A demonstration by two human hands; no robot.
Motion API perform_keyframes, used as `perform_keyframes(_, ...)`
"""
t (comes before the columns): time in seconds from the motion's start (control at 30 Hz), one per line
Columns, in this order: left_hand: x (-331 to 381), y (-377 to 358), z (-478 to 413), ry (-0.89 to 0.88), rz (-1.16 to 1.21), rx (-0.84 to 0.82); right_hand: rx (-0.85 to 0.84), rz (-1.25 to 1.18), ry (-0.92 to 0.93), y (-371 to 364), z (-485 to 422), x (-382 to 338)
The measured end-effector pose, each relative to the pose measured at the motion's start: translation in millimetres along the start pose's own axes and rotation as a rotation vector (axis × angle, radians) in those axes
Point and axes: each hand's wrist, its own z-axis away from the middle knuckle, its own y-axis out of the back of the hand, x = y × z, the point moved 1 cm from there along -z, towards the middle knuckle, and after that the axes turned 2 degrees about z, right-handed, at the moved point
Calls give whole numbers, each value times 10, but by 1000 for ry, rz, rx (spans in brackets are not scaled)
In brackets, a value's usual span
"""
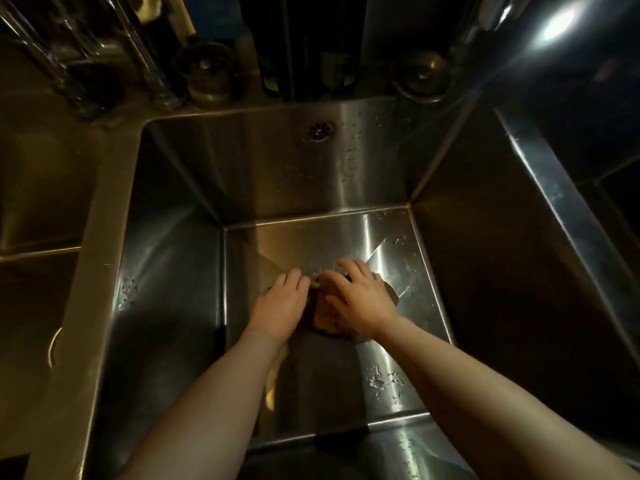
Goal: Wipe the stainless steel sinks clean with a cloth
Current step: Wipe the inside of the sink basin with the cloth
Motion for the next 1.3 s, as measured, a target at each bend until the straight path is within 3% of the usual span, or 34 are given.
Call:
perform_keyframes(0.2, -103, -424, 18, 12, -81, -214, -154, 55, 49, -284, 51, 151)
perform_keyframes(0.43, -124, -687, -12, 87, -61, -261, -166, 37, -109, -563, 24, 190)
perform_keyframes(0.6, -107, -612, -108, 60, -38, -177, -158, 44, -8, -423, -154, 201)
perform_keyframes(0.73, -80, -475, -182, 111, -38, -50, -30, 107, 81, -68, -439, 261)
perform_keyframes(0.9, -137, -416, -200, 268, -63, -16, 113, 82, -77, 9, -632, 237)
perform_keyframes(1.1, -195, -556, -251, 76, -63, -227, -106, 152, -97, -529, -410, 124)
perform_keyframes(1.3, -259, -683, -359, 111, -23, -334, -211, 144, -91, -606, -554, 239)
